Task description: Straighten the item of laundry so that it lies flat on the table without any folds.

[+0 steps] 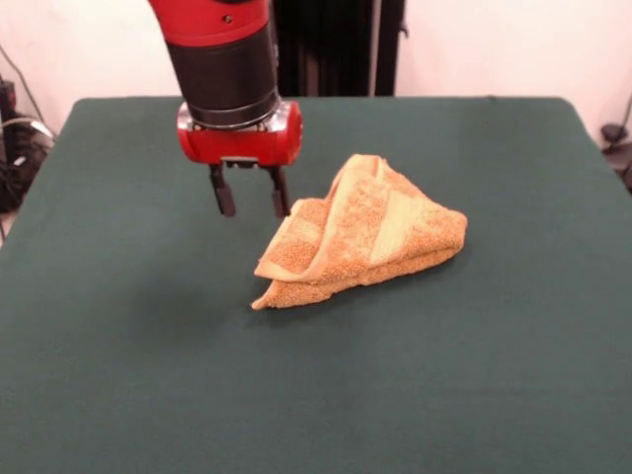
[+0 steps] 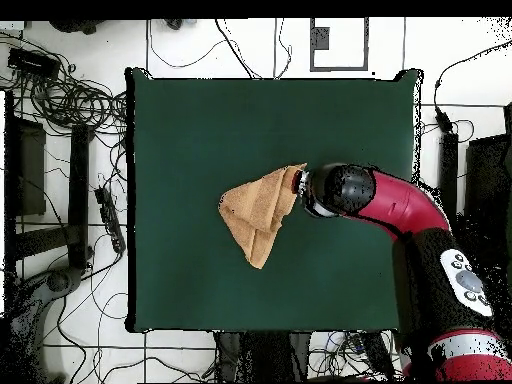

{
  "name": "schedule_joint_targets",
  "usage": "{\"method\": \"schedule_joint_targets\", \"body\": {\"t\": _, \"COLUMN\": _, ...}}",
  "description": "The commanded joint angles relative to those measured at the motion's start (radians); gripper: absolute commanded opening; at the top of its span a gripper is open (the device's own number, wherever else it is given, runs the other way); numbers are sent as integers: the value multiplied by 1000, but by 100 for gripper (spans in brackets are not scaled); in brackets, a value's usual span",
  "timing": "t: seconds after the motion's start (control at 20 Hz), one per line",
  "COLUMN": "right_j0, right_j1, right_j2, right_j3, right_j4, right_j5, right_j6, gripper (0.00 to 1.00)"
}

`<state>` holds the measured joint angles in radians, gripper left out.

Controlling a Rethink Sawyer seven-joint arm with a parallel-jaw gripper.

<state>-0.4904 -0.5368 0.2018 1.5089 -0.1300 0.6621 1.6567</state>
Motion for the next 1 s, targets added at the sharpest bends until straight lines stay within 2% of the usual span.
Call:
{"method": "schedule_joint_targets", "body": {"t": 0.05, "right_j0": 53, "right_j1": 20, "right_j2": 103, "right_j3": 11, "right_j4": -35, "right_j5": 114, "right_j6": -62, "gripper": 100}}
{"method": "schedule_joint_targets", "body": {"t": 0.6, "right_j0": 82, "right_j1": 20, "right_j2": 77, "right_j3": 83, "right_j4": -41, "right_j5": 73, "right_j6": -14, "gripper": 100}}
{"method": "schedule_joint_targets", "body": {"t": 1.0, "right_j0": 85, "right_j1": 62, "right_j2": 77, "right_j3": 85, "right_j4": -51, "right_j5": -1, "right_j6": -2, "gripper": 100}}
